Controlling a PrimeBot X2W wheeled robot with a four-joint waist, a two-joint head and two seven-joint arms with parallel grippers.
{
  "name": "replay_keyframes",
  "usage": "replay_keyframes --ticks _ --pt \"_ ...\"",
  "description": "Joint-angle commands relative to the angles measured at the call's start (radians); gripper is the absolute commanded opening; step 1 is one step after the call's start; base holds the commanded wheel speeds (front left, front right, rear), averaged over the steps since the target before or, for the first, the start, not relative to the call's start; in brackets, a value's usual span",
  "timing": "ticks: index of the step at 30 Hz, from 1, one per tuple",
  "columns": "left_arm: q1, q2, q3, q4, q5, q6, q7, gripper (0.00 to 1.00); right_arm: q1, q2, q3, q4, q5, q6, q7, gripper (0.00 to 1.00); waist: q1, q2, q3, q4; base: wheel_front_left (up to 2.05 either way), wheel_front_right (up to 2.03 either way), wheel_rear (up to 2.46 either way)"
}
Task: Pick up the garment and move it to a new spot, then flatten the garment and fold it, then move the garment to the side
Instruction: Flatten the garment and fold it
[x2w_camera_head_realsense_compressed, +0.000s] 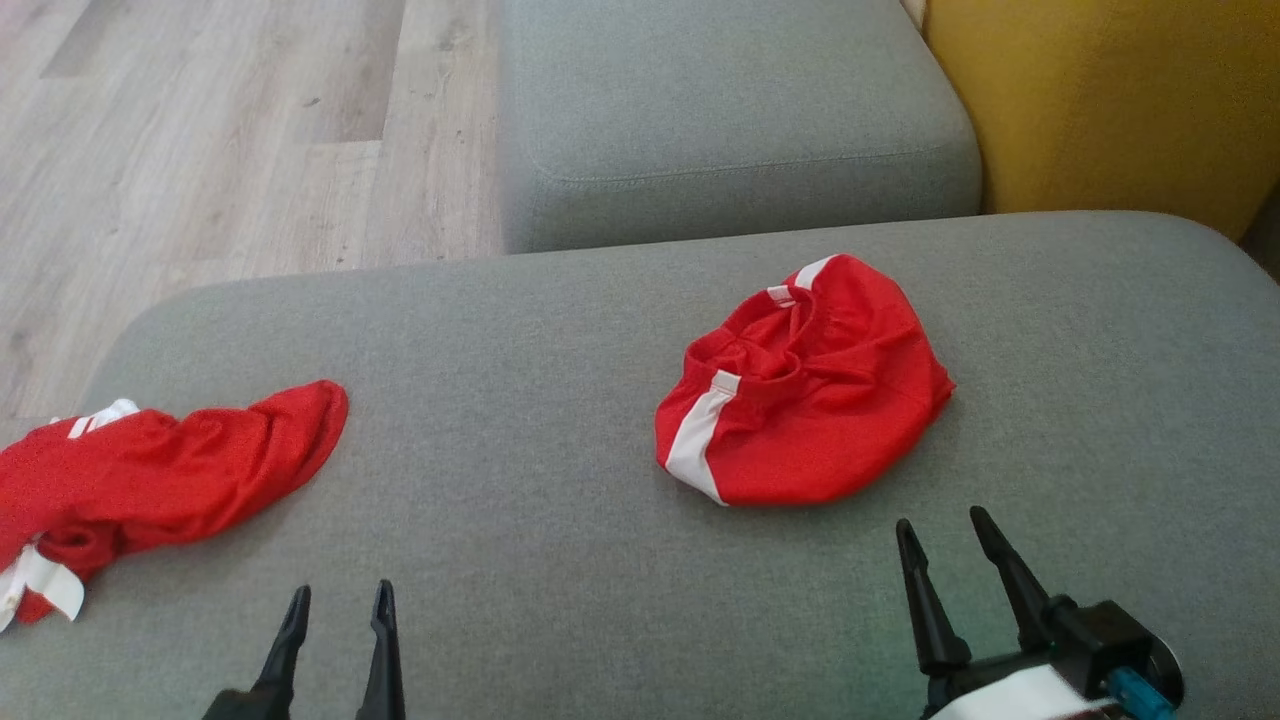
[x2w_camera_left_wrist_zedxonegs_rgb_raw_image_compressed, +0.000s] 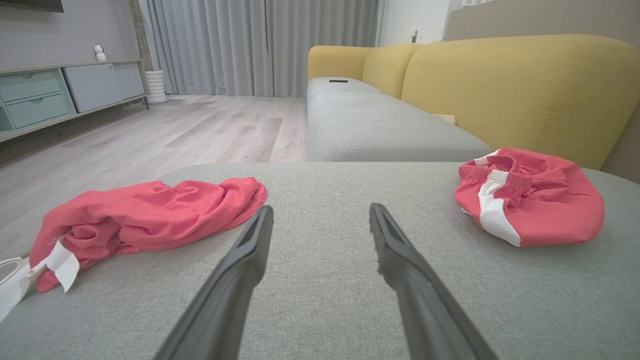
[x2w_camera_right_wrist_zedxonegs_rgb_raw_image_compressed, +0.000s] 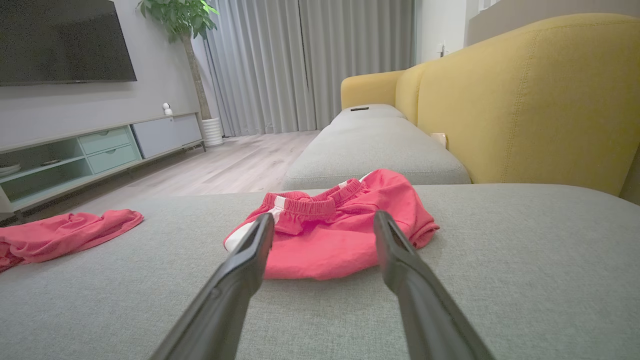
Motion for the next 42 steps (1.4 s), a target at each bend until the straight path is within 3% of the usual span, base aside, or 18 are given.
replay_keyframes --ticks 1,17,24,34,42 --pt "-0.040 -0.003 0.029 -0.029 -0.001 0.003 -0.008 1.00 -0.028 -0.003 0.019 -0.029 -0.004 0.007 -0.004 1.00 0.0001 -0.0001 0.001 -0.002 0.00 0.00 0.00" --pt "-0.052 -0.003 0.039 -0.037 0.014 0.017 -0.008 1.00 -0.027 -0.003 0.019 -0.033 0.000 0.007 -0.004 1.00 0.0001 -0.0001 0.012 -0.006 0.00 0.00 0.00" --pt "-0.115 -0.002 -0.010 -0.017 0.066 -0.047 -0.008 1.00 -0.043 -0.003 0.038 -0.039 0.004 0.007 -0.004 1.00 0.0001 -0.0001 0.047 -0.021 0.00 0.00 0.00" --pt "-0.491 0.029 -0.207 0.133 0.164 -0.162 -0.008 1.00 -0.110 -0.003 0.059 -0.062 -0.002 0.007 -0.004 1.00 0.0001 -0.0001 0.208 -0.050 0.00 0.00 0.00" --pt "-0.852 0.045 -0.420 0.341 0.153 -0.191 -0.008 1.00 -0.195 -0.003 0.069 -0.080 -0.005 0.007 -0.004 1.00 0.0001 -0.0001 0.368 -0.064 0.00 0.00 0.00"
